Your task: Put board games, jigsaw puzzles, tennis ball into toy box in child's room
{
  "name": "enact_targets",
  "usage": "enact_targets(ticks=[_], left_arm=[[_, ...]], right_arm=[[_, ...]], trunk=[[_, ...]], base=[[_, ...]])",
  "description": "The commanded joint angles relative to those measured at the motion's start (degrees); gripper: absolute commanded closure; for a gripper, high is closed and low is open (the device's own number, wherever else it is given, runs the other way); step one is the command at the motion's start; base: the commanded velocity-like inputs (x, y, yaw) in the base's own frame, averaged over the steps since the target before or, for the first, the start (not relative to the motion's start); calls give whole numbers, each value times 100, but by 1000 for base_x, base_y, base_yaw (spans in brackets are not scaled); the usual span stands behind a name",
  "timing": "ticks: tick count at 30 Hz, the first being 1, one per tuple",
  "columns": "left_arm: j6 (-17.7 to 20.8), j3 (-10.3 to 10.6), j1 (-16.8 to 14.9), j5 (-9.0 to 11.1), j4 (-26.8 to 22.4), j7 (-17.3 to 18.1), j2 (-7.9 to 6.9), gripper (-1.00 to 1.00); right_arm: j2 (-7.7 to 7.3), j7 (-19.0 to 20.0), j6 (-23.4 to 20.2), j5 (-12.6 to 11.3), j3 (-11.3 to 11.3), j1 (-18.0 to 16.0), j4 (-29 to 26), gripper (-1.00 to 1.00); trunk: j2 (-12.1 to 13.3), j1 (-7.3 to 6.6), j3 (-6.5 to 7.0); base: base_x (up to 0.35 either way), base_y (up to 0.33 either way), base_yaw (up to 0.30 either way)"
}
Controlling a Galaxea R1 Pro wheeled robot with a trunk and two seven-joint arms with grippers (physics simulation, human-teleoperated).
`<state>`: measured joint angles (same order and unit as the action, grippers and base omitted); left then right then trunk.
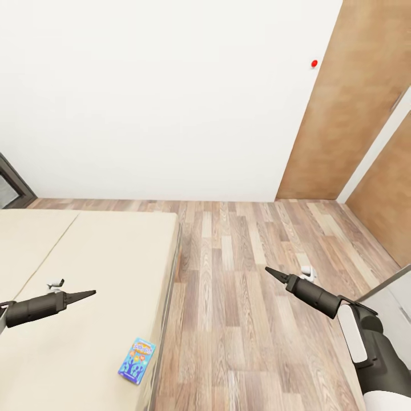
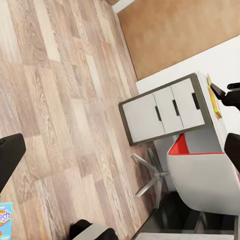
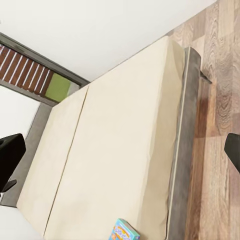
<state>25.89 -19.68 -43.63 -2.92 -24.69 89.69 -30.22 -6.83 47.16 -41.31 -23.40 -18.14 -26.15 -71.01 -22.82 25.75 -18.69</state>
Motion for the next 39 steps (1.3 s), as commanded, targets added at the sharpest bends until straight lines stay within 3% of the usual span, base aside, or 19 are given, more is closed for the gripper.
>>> enact_targets(ticks=[1, 39], left_arm=[[60, -20, -5, -32, 0, 31, 1, -100], [54, -22, -5, -30, 0, 31, 2, -100]], right_arm=[[1, 6, -34, -16, -6, -5, 0, -100], [14, -33, -27, -13, -2, -5, 0, -100]], trunk=[[-10, 3, 0], [-10, 3, 363]], base=[[0, 0, 0], [0, 0, 0]])
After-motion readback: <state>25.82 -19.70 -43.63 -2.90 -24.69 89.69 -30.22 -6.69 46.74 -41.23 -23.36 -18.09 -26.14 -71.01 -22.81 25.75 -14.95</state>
